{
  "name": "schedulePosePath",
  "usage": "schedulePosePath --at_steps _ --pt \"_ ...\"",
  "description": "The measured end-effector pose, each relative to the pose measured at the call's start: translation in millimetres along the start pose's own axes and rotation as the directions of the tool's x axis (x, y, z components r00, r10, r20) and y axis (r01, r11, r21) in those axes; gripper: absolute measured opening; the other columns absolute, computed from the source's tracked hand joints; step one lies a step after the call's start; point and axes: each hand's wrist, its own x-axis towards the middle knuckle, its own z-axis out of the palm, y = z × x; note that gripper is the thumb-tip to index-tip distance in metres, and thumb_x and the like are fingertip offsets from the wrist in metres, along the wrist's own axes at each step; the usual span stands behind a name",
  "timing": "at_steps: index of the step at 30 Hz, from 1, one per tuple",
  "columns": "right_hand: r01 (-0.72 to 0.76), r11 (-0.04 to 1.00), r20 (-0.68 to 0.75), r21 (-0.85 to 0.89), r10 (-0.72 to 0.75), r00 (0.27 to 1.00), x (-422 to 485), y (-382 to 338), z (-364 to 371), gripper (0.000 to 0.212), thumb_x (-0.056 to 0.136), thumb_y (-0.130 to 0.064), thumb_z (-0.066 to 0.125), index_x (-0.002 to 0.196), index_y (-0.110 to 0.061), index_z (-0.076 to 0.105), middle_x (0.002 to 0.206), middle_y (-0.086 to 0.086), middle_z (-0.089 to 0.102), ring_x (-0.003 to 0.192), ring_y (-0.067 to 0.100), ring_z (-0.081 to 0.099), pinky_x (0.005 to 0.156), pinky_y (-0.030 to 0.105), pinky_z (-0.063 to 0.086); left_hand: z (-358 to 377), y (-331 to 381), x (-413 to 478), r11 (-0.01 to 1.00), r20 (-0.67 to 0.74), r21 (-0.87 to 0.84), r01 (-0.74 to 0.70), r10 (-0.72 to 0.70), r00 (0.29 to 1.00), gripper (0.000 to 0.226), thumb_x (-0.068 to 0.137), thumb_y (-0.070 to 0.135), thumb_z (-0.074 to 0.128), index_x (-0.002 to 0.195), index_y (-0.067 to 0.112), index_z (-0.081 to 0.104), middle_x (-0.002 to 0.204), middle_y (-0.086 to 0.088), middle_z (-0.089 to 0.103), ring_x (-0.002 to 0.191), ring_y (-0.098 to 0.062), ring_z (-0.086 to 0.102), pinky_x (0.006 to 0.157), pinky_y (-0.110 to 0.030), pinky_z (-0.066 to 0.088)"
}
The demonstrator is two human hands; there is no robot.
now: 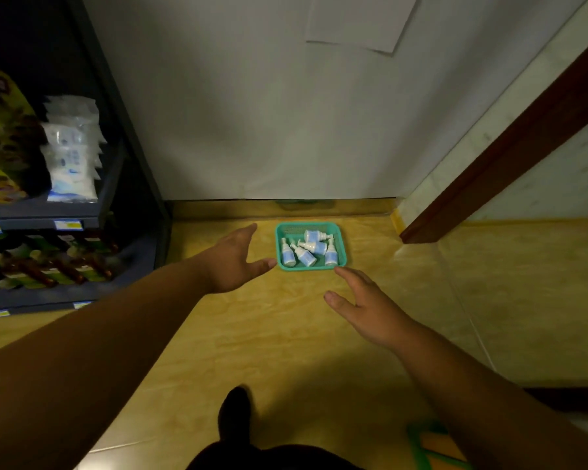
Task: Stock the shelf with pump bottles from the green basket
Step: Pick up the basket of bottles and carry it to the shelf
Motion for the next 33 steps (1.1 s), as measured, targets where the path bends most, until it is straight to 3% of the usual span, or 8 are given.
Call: schedulePosePath --at_steps 4,16,21,25,33 --pt "0.006 1.000 -0.016 -0.017 -0.007 1.000 34 -2 3 0.078 0.088 -0.068 0.048 0.152 -0.026 0.031 0.158 -0.004 0.031 0.143 0.010 0.029 0.114 0.030 0.028 -13 -15 40 1.000 0.034 0.024 0.001 -0.002 0.999 0.095 0.086 0.064 0.052 0.156 0.015 0.011 0.162 -0.006 0.018 0.147 -0.022 0.021 0.114 -0.028 0.018" --pt "-0.062 0.998 -0.020 -0.019 0.062 0.998 116 52 -34 0.087 0.080 -0.080 0.039 0.151 -0.030 0.029 0.157 -0.005 0.030 0.142 0.013 0.029 0.111 0.034 0.029 -9 1 154 0.994 0.104 0.109 -0.030 0.019 0.994 0.098 0.084 0.068 0.051 0.156 0.017 0.010 0.162 -0.005 0.018 0.147 -0.022 0.021 0.113 -0.029 0.020" --pt "-0.057 0.998 -0.019 0.031 0.058 0.998 163 95 -61 0.087 0.082 -0.079 0.040 0.151 -0.028 0.029 0.156 -0.004 0.032 0.141 0.013 0.032 0.111 0.033 0.030 11 29 208 0.981 0.117 0.182 -0.066 0.045 0.992 0.098 0.085 0.067 0.051 0.156 0.018 0.007 0.163 -0.003 0.015 0.147 -0.022 0.018 0.114 -0.031 0.019" --pt "-0.046 0.998 0.045 0.052 0.043 0.998 209 135 -86 0.099 0.073 -0.088 0.033 0.152 -0.028 0.027 0.157 -0.003 0.032 0.142 0.014 0.032 0.114 0.041 0.033 35 51 258 0.981 0.116 0.195 -0.020 -0.003 0.993 0.096 0.086 0.064 0.052 0.156 0.016 0.006 0.163 -0.005 0.014 0.148 -0.023 0.016 0.116 -0.034 0.018" --pt "-0.045 0.999 0.067 -0.021 0.047 0.997 319 242 -119 0.088 0.080 -0.080 0.043 0.151 -0.034 0.022 0.158 -0.005 0.029 0.142 0.016 0.031 0.108 0.035 0.031 95 58 364 0.980 0.070 0.196 0.016 -0.030 0.997 0.093 0.087 0.059 0.056 0.155 0.012 0.012 0.160 -0.009 0.020 0.146 -0.027 0.021 0.115 -0.038 0.022"
